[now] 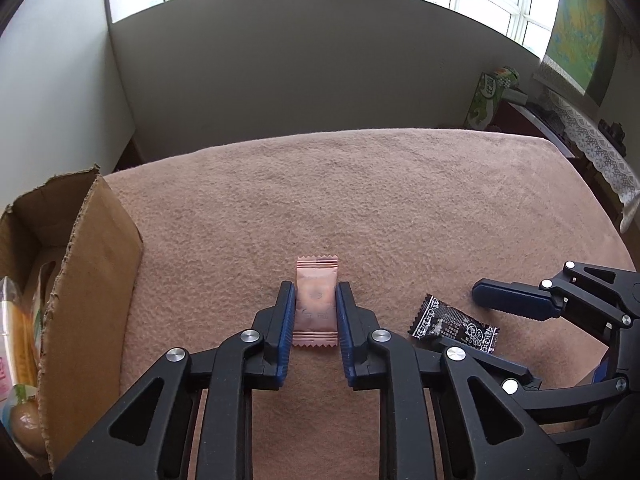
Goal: Organize snacks
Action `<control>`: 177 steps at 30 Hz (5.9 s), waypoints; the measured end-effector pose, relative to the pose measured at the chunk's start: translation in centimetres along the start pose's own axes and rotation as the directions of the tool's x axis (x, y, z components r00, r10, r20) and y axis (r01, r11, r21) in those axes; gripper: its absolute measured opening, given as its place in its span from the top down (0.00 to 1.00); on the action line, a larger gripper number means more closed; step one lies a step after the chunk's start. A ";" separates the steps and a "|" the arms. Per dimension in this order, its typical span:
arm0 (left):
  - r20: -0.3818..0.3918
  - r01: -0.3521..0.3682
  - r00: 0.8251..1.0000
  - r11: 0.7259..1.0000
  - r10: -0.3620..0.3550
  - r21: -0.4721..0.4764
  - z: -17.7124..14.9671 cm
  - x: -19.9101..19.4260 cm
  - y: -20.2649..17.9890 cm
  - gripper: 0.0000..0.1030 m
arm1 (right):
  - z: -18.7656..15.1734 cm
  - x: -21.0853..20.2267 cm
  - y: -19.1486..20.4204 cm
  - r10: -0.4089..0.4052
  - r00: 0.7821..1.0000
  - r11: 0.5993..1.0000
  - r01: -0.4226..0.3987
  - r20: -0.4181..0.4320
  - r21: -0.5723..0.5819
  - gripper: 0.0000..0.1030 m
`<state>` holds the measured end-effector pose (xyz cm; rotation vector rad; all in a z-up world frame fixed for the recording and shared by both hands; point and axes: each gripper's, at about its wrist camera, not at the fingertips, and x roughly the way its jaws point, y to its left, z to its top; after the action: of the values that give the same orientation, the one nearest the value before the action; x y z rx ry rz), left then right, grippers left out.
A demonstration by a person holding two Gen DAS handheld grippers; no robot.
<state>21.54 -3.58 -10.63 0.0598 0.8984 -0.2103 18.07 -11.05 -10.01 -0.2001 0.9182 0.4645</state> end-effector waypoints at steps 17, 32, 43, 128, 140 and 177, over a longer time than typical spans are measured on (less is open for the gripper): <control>0.027 -0.001 1.000 0.999 0.003 -0.044 -0.2 -1.2 0.0 0.83 | -0.3 -2.7 -2.2 -0.010 0.997 0.996 0.003 0.078 0.095 0.72; 0.217 -0.070 0.973 0.997 0.078 -0.045 -1.9 -10.1 0.6 0.83 | 0.6 -6.3 -0.5 0.005 0.982 0.992 -0.028 0.188 0.120 0.72; 0.248 -0.102 0.961 0.991 0.121 -0.087 -3.8 -12.3 3.1 0.83 | 3.4 -6.6 3.5 0.072 0.965 0.988 -0.103 0.250 0.111 0.72; 0.270 -0.275 0.886 0.895 0.378 -0.351 -12.7 -18.6 8.4 0.21 | -1.7 -10.6 10.8 0.091 0.905 0.996 -0.092 0.415 -0.017 0.00; 0.261 -0.277 0.883 0.882 0.390 -0.381 -12.9 -18.7 9.3 0.21 | -1.8 -10.3 11.3 0.084 0.912 0.996 -0.073 0.401 -0.044 0.00; 0.268 -0.274 0.882 0.884 0.388 -0.379 -13.1 -18.7 9.1 0.21 | -2.0 -10.0 11.2 0.088 0.920 0.996 -0.078 0.382 -0.041 0.00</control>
<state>2.04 10.09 -4.44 -0.1316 0.5553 0.2557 6.25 -4.83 -2.89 -0.0870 0.5364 0.5706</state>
